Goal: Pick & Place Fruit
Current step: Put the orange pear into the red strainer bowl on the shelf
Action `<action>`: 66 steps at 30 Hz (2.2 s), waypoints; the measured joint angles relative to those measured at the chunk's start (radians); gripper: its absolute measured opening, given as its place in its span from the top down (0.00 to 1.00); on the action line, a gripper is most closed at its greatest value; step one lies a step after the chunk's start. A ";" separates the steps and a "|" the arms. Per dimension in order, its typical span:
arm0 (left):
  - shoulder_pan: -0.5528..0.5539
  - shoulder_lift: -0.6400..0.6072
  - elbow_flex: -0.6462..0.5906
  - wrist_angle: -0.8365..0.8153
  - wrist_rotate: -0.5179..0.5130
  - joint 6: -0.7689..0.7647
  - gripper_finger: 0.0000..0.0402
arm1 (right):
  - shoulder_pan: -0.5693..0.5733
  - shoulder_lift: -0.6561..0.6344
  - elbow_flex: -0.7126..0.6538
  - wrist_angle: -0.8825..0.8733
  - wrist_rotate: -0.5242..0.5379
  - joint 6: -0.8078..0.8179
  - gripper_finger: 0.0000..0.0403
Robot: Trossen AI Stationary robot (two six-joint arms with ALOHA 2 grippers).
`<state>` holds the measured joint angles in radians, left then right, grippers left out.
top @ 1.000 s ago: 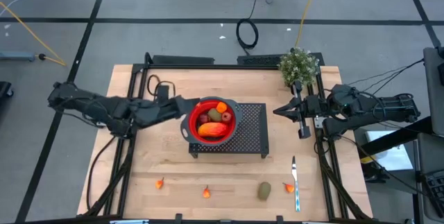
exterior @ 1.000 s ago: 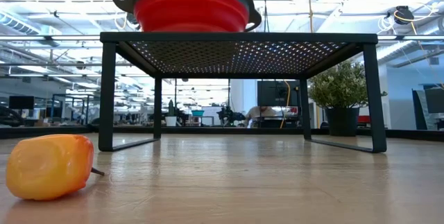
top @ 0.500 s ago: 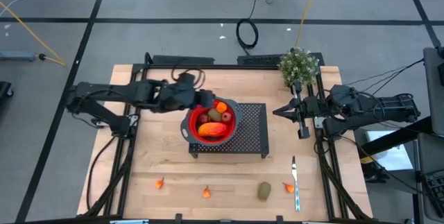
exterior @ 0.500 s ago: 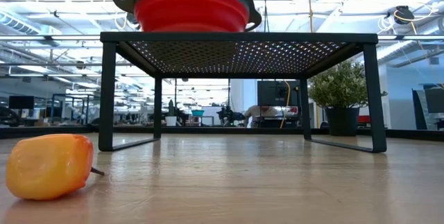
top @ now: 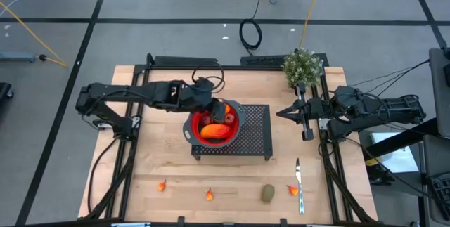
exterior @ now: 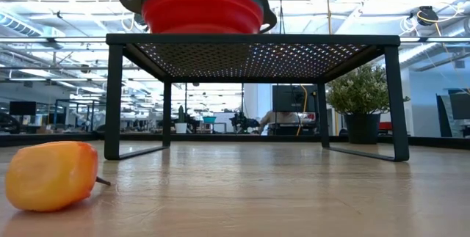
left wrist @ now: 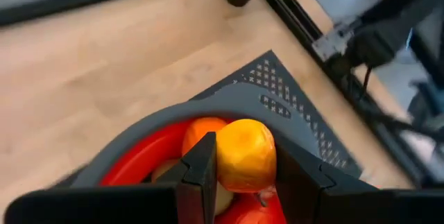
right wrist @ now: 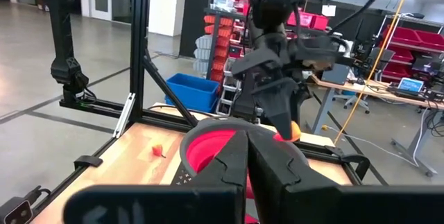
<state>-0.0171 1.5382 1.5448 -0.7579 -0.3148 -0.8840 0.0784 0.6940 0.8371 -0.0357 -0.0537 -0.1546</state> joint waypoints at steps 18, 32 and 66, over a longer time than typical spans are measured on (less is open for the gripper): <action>-0.044 0.016 0.000 -0.141 -0.008 0.428 0.73 | 0.000 0.000 0.000 0.001 0.004 -0.015 0.99; -0.040 0.078 0.000 -0.156 0.000 0.428 0.73 | 0.000 0.000 0.000 0.001 0.005 -0.015 0.99; -0.010 0.009 0.081 -0.182 0.044 0.296 0.46 | 0.000 0.000 0.000 0.002 0.005 -0.015 0.99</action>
<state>-0.0273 1.5472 1.6256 -0.9397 -0.2704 -0.5881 0.0784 0.6937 0.8375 -0.0338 -0.0490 -0.1696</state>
